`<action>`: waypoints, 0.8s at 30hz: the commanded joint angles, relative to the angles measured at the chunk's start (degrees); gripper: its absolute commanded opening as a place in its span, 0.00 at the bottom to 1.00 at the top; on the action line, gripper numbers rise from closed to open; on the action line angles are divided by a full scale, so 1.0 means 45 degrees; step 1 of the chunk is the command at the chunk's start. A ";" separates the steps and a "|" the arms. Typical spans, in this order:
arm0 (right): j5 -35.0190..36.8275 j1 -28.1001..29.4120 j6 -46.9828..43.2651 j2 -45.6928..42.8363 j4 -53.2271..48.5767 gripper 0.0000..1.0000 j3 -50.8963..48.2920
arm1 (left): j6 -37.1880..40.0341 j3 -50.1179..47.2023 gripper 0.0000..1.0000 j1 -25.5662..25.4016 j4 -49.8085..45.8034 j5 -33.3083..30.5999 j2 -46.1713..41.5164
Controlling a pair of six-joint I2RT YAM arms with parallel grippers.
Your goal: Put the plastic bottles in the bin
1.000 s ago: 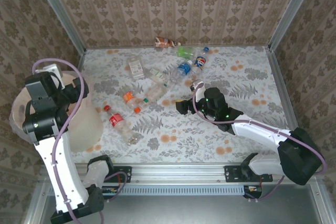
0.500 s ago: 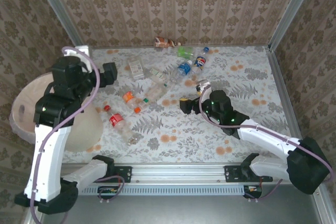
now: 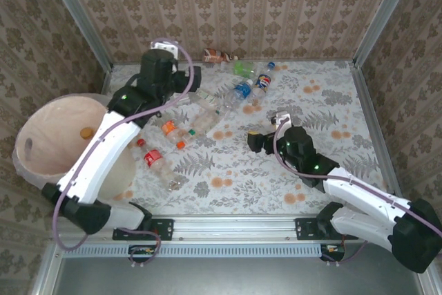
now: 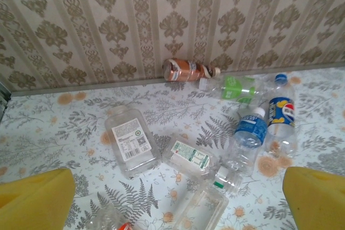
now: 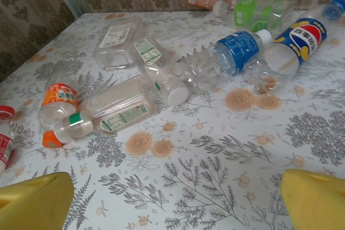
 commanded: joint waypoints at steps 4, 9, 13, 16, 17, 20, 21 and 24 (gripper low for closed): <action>0.0689 -0.0048 0.0701 -0.0643 -0.0704 1.00 -0.0325 | -0.1499 0.1815 1.00 0.0720 -0.0309 0.0168 0.2773; 0.0703 -0.0067 0.0894 -0.0767 -0.0917 1.00 -0.0239 | -0.1834 0.2836 1.00 0.1958 -0.0976 0.0810 0.5132; 0.0834 -0.0067 0.0926 -0.1028 -0.1199 1.00 -0.0265 | -0.2037 0.3306 1.00 0.3170 -0.1443 0.1047 0.6443; 0.0962 -0.0085 0.0878 -0.1202 -0.1388 1.00 -0.0234 | -0.1914 0.3557 1.00 0.3582 -0.1390 0.1748 0.7370; 0.0980 -0.0086 0.0888 -0.1234 -0.1400 1.00 -0.0231 | -0.1852 0.3658 1.00 0.3655 -0.1354 0.1944 0.7720; 0.1020 -0.0087 0.0924 -0.1289 -0.1467 1.00 -0.0212 | -0.1627 0.4493 1.00 0.3685 -0.1859 0.1613 0.8909; 0.1023 -0.0087 0.0962 -0.1307 -0.1478 1.00 -0.0210 | -0.1622 0.4760 1.00 0.3702 -0.1987 0.1448 0.9271; 0.0984 -0.0082 0.1028 -0.1318 -0.1541 1.00 -0.0230 | -0.1855 0.5314 1.00 0.3798 -0.1984 0.1419 1.0163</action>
